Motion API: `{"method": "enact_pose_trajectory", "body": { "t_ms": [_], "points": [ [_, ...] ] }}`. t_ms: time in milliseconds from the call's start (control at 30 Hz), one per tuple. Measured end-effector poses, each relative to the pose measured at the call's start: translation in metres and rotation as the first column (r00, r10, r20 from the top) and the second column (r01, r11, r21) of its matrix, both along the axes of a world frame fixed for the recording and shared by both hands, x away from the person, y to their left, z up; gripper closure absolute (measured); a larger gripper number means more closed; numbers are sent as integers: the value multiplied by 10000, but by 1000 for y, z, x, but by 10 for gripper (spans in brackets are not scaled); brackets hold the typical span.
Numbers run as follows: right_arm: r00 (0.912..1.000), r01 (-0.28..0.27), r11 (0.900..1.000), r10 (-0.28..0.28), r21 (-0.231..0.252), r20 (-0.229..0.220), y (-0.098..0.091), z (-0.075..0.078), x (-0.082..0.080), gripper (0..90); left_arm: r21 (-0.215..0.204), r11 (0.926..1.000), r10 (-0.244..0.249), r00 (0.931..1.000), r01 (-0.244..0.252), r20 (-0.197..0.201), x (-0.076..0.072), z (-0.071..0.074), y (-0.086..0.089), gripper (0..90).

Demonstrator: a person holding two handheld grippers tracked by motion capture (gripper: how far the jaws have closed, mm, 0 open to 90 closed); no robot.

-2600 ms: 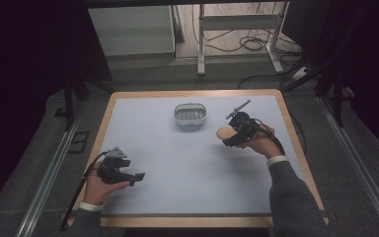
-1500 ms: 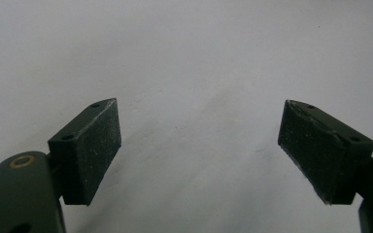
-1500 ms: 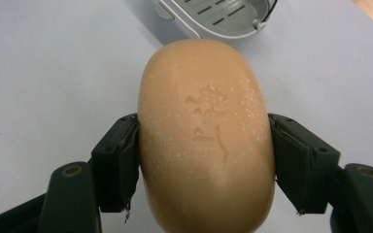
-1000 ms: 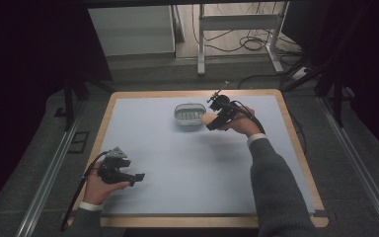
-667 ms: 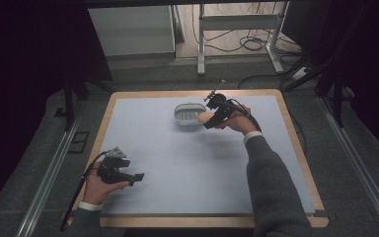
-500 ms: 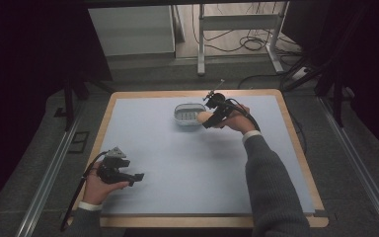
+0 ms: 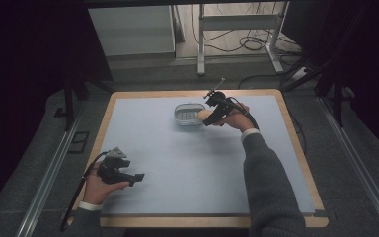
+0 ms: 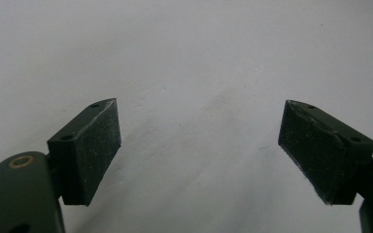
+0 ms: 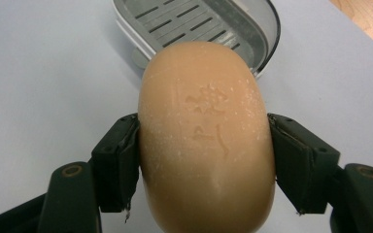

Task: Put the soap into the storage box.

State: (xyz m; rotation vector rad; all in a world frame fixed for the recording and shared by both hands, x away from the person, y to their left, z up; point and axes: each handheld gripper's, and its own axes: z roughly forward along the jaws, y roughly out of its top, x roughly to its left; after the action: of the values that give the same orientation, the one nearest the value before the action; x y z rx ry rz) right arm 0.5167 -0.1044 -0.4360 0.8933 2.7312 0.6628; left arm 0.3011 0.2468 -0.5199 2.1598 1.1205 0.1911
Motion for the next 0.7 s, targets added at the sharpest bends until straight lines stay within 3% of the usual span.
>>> {"method": "enact_pose_trajectory", "body": {
  "t_ms": [300, 700],
  "points": [
    [10000, 10, 9996, -9, -290, 36, 8, -5, 11, 321, -22, 10000, -50, 10000, 50, -22, 0, -1, -1, 156],
    [9998, -213, 9998, 213, -51, -21, 19, -2, 19, 320, -78, 10000, -45, 10000, 45, -34, 1, 0, 0, 156]
  ]
}}
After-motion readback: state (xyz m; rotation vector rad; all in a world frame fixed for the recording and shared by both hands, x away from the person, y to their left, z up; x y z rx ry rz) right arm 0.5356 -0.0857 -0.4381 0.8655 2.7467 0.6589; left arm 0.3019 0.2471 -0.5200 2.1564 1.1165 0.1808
